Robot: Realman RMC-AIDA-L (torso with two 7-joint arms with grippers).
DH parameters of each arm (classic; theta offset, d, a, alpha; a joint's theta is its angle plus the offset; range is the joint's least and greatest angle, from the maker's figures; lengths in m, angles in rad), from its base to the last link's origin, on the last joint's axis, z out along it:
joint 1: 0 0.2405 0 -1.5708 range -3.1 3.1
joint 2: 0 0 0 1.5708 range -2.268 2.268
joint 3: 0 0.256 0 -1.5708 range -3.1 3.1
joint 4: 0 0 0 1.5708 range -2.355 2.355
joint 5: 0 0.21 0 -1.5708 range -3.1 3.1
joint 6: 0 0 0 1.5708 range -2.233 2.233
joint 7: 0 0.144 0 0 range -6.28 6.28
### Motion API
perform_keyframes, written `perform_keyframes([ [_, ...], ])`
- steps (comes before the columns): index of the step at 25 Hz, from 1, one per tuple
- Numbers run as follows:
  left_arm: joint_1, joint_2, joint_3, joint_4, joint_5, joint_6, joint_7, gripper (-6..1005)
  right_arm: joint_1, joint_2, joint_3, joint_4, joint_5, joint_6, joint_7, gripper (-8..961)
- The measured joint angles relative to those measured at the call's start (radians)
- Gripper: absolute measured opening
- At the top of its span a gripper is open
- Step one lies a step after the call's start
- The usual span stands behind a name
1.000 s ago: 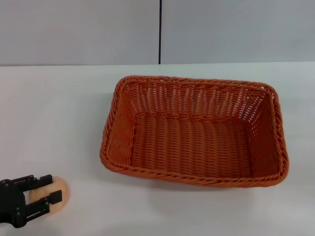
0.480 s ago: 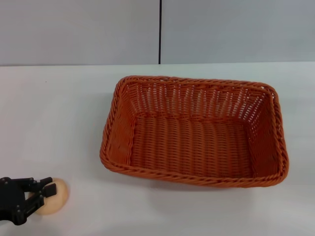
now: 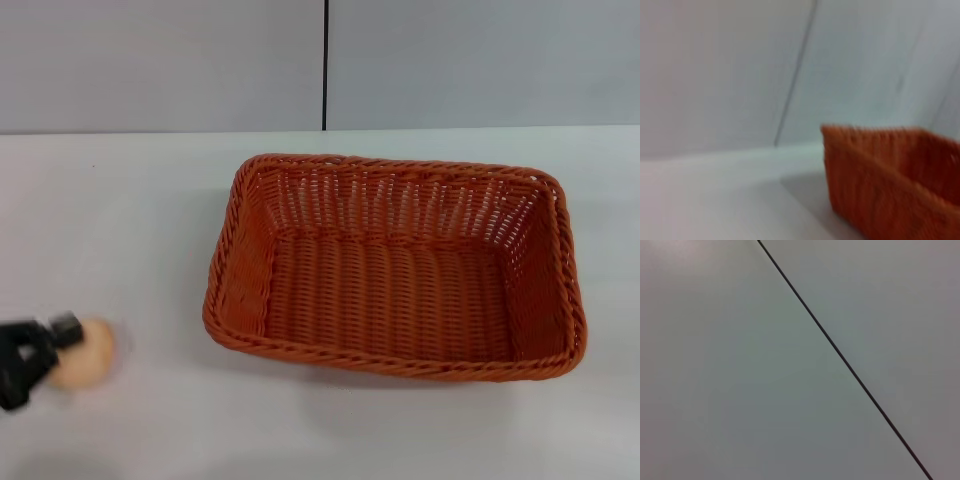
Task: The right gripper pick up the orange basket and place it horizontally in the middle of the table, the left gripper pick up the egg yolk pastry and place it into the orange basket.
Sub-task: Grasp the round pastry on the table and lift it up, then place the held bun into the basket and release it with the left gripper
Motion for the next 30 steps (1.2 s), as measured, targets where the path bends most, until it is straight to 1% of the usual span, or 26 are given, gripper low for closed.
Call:
perform_keyframes([
  [1,0.0,-0.003,-0.045,0.0,-0.001,-0.018,0.001,103,-0.001,0.0,0.0,0.0,0.0,0.0,0.002,441],
  [2,0.0,-0.003,-0.045,0.0,-0.001,-0.018,0.001,89,-0.002,0.0,0.0,0.0,0.0,0.0,0.003,441],
  [3,-0.003,-0.007,-0.098,0.0,-0.001,-0.03,0.001,75,-0.003,0.0,0.0,0.0,0.0,0.0,0.004,441],
  [4,-0.011,-0.021,-0.184,0.0,-0.002,-0.037,-0.001,61,-0.004,0.0,0.0,0.0,0.0,0.0,0.004,441],
  [5,-0.015,-0.026,-0.213,-0.001,-0.002,-0.038,-0.003,59,-0.005,0.0,0.0,0.001,0.0,0.0,0.005,441],
  [6,-0.025,-0.04,-0.271,-0.006,-0.003,-0.042,-0.004,56,-0.005,0.0,0.0,0.004,0.0,-0.001,0.005,441],
  [7,-0.041,-0.06,-0.331,-0.016,-0.004,-0.05,-0.005,54,-0.005,0.0,0.0,0.008,0.0,-0.001,0.006,441],
  [8,-0.051,-0.069,-0.349,-0.021,-0.004,-0.056,-0.005,51,-0.005,0.0,0.0,0.012,0.0,-0.002,0.006,441],
  [10,-0.089,-0.105,-0.397,-0.039,-0.005,-0.084,-0.006,48,-0.005,0.0,0.0,0.021,0.0,-0.002,0.007,441],
  [11,-0.089,-0.105,-0.397,-0.039,-0.005,-0.084,-0.006,47,-0.006,0.0,0.0,0.026,0.0,-0.002,0.007,441],
  [12,-0.112,-0.121,-0.406,-0.049,-0.006,-0.104,-0.006,47,-0.006,0.0,0.0,0.03,0.0,-0.002,0.007,441],
  [13,-0.16,-0.148,-0.404,-0.06,-0.006,-0.139,-0.007,46,-0.006,0.001,0.0,0.033,0.0,-0.003,0.007,441],
  [14,-0.191,-0.158,-0.396,-0.06,-0.006,-0.157,-0.007,45,-0.006,0.001,0.0,0.035,0.0,-0.004,0.007,441],
  [15,-0.191,-0.158,-0.396,-0.06,-0.006,-0.157,-0.007,53,-0.006,0.002,0.0,0.036,0.0,-0.005,0.008,441],
  [16,-0.218,-0.163,-0.378,-0.053,-0.006,-0.171,-0.008,62,-0.006,0.004,-0.001,0.037,0.0,-0.007,0.008,441],
  [18,-0.218,-0.163,-0.378,-0.053,-0.006,-0.171,-0.008,78,-0.007,0.007,-0.001,0.038,0.0,-0.008,0.009,441],
  [19,-0.257,-0.165,-0.342,-0.035,-0.006,-0.181,-0.008,87,-0.008,0.008,-0.001,0.038,0.0,-0.008,0.009,441],
  [20,-0.257,-0.165,-0.342,-0.035,-0.006,-0.181,-0.008,95,-0.008,0.01,-0.002,0.039,0.0,-0.008,0.009,441],
  [21,-0.314,-0.169,-0.245,-0.007,-0.006,-0.175,0.002,103,-0.009,0.01,-0.002,0.042,0.0,-0.008,0.009,441],
  [22,-0.331,-0.172,-0.21,0.001,-0.006,-0.166,0.004,112,-0.009,0.011,-0.002,0.046,0.0,-0.006,0.009,441],
  [25,-0.352,-0.175,-0.183,0.018,-0.006,-0.16,0.004,137,-0.009,0.011,-0.002,0.056,0.0,-0.001,0.009,441],
  [30,-0.368,-0.176,-0.191,0.041,-0.01,-0.159,0.004,179,-0.007,0.011,-0.002,0.057,-0.002,0.0,0.009,441],
])
